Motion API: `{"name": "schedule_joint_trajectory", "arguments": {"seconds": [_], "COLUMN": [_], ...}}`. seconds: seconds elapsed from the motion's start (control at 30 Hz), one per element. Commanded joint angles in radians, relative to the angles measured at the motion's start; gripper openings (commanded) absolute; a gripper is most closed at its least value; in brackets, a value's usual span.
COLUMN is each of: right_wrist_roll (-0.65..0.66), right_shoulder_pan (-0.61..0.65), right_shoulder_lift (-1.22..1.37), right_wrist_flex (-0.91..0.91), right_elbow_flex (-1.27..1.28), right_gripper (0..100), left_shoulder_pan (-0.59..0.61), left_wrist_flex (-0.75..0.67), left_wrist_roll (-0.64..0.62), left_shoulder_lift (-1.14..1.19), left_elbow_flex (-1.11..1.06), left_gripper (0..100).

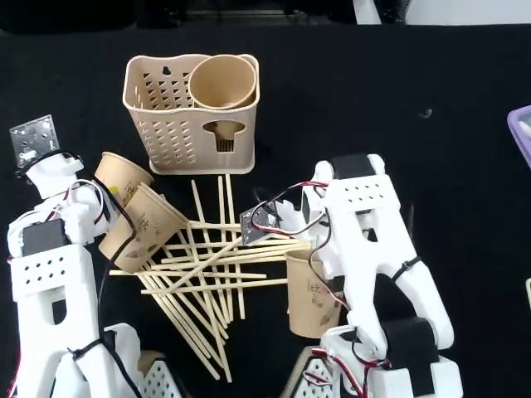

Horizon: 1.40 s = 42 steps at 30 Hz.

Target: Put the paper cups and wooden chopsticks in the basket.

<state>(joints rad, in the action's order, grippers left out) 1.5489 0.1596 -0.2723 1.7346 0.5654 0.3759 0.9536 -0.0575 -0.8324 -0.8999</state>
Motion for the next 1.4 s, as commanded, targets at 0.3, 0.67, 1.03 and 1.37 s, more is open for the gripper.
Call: {"name": "schedule_joint_trajectory", "arguments": {"seconds": [0.3, 0.67, 1.03, 1.37], "right_wrist_roll": [-0.264, -0.543, -0.697, -0.758], "right_shoulder_pan": [0.034, 0.064, 0.247, 0.330], "right_shoulder_lift": [-0.553, -0.624, -0.432, 0.056], "right_wrist_flex": [0.034, -0.075, -0.448, -0.422], "right_elbow_flex": [-0.016, -0.389, -0.535, -0.984], "right_gripper": [1.1, 1.1, 1.1, 1.1], "left_shoulder_pan": [0.010, 0.010, 0.010, 0.010], "left_wrist_flex": [-0.015, -0.054, -0.103, -0.103], "left_wrist_roll": [-0.006, -0.006, -0.006, -0.006], "left_shoulder_lift": [-0.025, -0.025, -0.025, -0.025], "left_elbow_flex": [0.008, -0.018, -0.050, -0.050], "left_gripper": [22, 22, 22, 22]}}
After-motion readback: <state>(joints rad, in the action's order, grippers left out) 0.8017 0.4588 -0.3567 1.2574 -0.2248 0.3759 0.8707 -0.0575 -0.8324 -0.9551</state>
